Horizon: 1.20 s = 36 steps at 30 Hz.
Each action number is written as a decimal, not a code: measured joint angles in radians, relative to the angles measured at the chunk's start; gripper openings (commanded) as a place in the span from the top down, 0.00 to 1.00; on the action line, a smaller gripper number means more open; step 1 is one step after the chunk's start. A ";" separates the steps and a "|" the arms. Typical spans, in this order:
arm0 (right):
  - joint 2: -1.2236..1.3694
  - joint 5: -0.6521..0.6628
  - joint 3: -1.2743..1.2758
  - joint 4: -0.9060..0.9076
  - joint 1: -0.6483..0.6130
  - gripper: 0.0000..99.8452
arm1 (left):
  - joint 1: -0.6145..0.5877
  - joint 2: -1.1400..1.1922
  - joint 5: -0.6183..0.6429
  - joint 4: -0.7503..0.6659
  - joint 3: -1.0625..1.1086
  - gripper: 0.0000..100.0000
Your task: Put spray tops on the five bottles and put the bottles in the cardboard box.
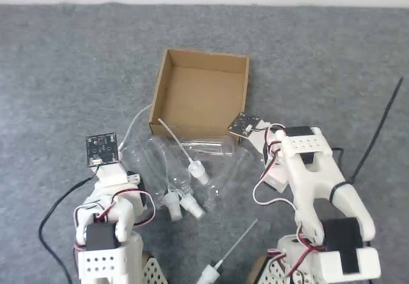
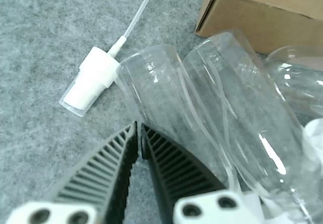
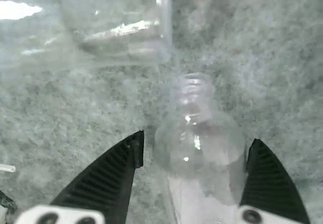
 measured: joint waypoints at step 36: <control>-0.339 -0.482 -0.009 -0.002 -0.137 0.91 | 0.000 0.000 0.000 0.000 0.000 0.99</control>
